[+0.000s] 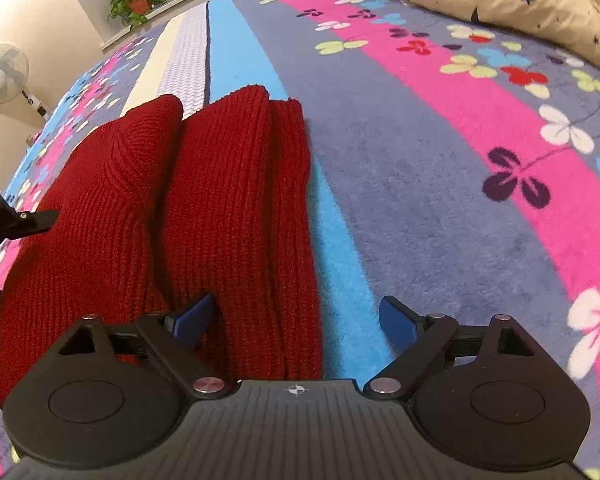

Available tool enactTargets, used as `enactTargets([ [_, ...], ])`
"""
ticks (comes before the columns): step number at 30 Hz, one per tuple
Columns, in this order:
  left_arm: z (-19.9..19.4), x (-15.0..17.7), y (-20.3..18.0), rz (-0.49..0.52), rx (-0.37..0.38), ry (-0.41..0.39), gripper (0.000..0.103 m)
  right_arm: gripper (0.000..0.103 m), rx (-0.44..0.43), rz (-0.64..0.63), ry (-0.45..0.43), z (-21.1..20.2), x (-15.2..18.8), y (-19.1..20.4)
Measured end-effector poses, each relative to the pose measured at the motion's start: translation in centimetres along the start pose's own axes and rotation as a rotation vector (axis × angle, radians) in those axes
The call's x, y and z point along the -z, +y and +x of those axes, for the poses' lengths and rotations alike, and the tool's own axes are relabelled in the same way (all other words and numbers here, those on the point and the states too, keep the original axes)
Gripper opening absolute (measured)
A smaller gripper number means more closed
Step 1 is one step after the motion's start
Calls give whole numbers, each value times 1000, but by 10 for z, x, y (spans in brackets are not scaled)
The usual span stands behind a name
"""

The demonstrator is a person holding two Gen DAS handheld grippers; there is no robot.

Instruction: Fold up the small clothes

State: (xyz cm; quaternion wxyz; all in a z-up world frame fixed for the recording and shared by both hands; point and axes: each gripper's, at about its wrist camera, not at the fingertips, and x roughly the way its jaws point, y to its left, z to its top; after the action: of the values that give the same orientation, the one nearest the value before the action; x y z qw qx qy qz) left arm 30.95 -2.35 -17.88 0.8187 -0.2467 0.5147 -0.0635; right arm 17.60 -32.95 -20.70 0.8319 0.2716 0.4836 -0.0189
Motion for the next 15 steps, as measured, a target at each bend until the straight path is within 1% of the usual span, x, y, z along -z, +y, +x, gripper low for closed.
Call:
enactTargets([
  [1, 4, -3, 2, -19, 29, 21, 99, 79, -27, 10, 7, 1, 0, 1],
  [2, 6, -6, 2, -13, 27, 24, 97, 69, -61, 10, 7, 1, 1, 3],
  [3, 5, -7, -2, 14, 16, 20, 91, 49, -96, 2, 0, 0, 1, 8],
  [4, 3, -7, -5, 41, 13, 12, 86, 41, -93, -24, -22, -3, 2, 14],
  [5, -2, -9, -9, 77, 16, 2, 73, 38, -87, -50, -38, -4, 3, 20],
  [6, -9, -9, -13, 114, 19, -11, 65, 35, -85, -55, -47, -5, 4, 23],
  [8, -21, -11, -19, 157, 16, -30, 62, 30, -112, -33, -73, -8, 3, 27],
  [10, -38, -11, -24, 206, -18, -68, 61, 24, -186, -42, -106, -14, 3, 36],
  [12, -64, -12, -23, 247, -59, -117, 61, 23, -276, -99, -136, -20, 7, 58],
  [13, -78, -12, -22, 262, -74, -140, 61, 22, -296, -136, -143, -21, 12, 69],
  [15, -110, -17, -7, 277, -114, -184, 61, 22, -343, -181, -120, -17, 21, 90],
])
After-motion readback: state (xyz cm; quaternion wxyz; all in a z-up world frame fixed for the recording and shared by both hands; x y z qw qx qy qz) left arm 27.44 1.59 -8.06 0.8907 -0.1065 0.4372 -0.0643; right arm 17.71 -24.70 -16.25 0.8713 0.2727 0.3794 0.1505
